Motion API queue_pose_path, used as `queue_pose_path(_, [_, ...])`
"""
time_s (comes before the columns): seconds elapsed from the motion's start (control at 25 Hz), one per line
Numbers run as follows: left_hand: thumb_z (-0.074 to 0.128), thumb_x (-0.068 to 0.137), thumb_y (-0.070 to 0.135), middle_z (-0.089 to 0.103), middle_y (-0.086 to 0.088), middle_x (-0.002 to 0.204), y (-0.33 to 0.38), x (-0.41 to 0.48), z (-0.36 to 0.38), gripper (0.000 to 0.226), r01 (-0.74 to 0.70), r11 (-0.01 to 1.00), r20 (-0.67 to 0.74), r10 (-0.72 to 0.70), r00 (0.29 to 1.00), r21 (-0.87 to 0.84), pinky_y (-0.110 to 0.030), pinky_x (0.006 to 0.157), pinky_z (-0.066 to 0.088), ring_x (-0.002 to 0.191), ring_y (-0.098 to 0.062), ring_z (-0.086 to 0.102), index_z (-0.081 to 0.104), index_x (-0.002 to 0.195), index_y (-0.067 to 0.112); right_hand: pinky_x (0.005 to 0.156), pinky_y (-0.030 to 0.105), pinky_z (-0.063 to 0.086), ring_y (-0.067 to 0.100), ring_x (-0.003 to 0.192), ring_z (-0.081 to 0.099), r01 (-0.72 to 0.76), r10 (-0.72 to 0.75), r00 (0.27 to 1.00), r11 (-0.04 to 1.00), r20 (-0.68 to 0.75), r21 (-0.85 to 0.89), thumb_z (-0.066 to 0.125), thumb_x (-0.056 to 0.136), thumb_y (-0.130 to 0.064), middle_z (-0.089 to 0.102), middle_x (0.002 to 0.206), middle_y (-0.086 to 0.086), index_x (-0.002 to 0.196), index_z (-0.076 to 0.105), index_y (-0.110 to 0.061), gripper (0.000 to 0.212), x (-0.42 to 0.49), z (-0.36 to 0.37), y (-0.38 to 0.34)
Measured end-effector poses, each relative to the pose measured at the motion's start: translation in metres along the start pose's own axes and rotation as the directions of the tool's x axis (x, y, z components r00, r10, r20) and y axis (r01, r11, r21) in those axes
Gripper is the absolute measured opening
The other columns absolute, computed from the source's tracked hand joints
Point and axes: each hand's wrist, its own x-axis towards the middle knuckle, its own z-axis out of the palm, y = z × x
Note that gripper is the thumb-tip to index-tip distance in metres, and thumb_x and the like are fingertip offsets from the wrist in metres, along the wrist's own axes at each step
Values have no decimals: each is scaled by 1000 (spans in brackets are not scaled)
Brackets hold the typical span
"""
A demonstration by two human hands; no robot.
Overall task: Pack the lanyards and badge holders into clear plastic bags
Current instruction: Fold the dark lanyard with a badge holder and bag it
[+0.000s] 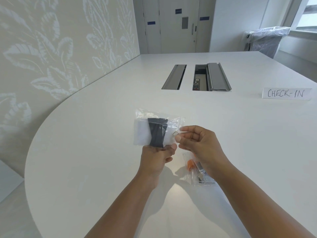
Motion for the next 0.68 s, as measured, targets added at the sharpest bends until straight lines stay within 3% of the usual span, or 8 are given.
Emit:
queue_pose_path(0.16, [76, 80, 2, 65, 5, 67, 0, -1, 1, 14, 27, 998, 38, -25, 999, -57, -27, 63, 48, 66, -8, 60, 71, 89, 12, 78, 34, 60, 23, 79, 74, -15, 14, 1000, 1000, 6, 13, 85, 73, -8, 77, 86, 12, 102, 68, -6, 34, -2, 4, 4])
queue_pose_path(0.32, [77, 80, 6, 66, 3, 69, 1, -2, 0, 15, 3, 999, 52, -1, 999, -45, -26, 61, 49, 65, -8, 60, 74, 90, 16, 74, 30, 59, 19, 78, 74, -46, 46, 999, 998, -8, -35, 84, 75, -10, 78, 80, 7, 108, 65, -12, 39, -3, 4, 0])
queue_pose_path(0.52, [77, 81, 7, 69, -8, 87, 8, -5, -2, 14, -75, 997, 179, 72, 981, 9, -27, 71, 52, 82, -18, 61, 74, 93, 14, 85, 42, 60, 24, 76, 74, -58, 58, 998, 998, -3, -38, 81, 78, -4, 77, 77, 6, 110, 63, -15, 38, -2, 1, -2])
queue_pose_path(0.6, [74, 79, 12, 73, -4, 93, 11, -8, -1, 9, -29, 994, 233, 52, 971, -103, -33, 80, 52, 90, -15, 64, 78, 86, 16, 85, 41, 59, 18, 70, 72, -38, 36, 999, 992, -21, -124, 79, 80, -5, 77, 76, 3, 109, 62, -17, 36, -2, -1, -3])
queue_pose_path(0.68, [77, 77, 10, 74, -8, 94, 12, -7, 1, 5, 29, 968, 167, 14, 986, -249, -34, 80, 53, 88, -17, 66, 79, 81, 13, 84, 39, 59, 14, 65, 69, -29, 26, 999, 982, -21, -185, 79, 81, -6, 77, 74, 2, 110, 61, -17, 36, -2, -2, -3])
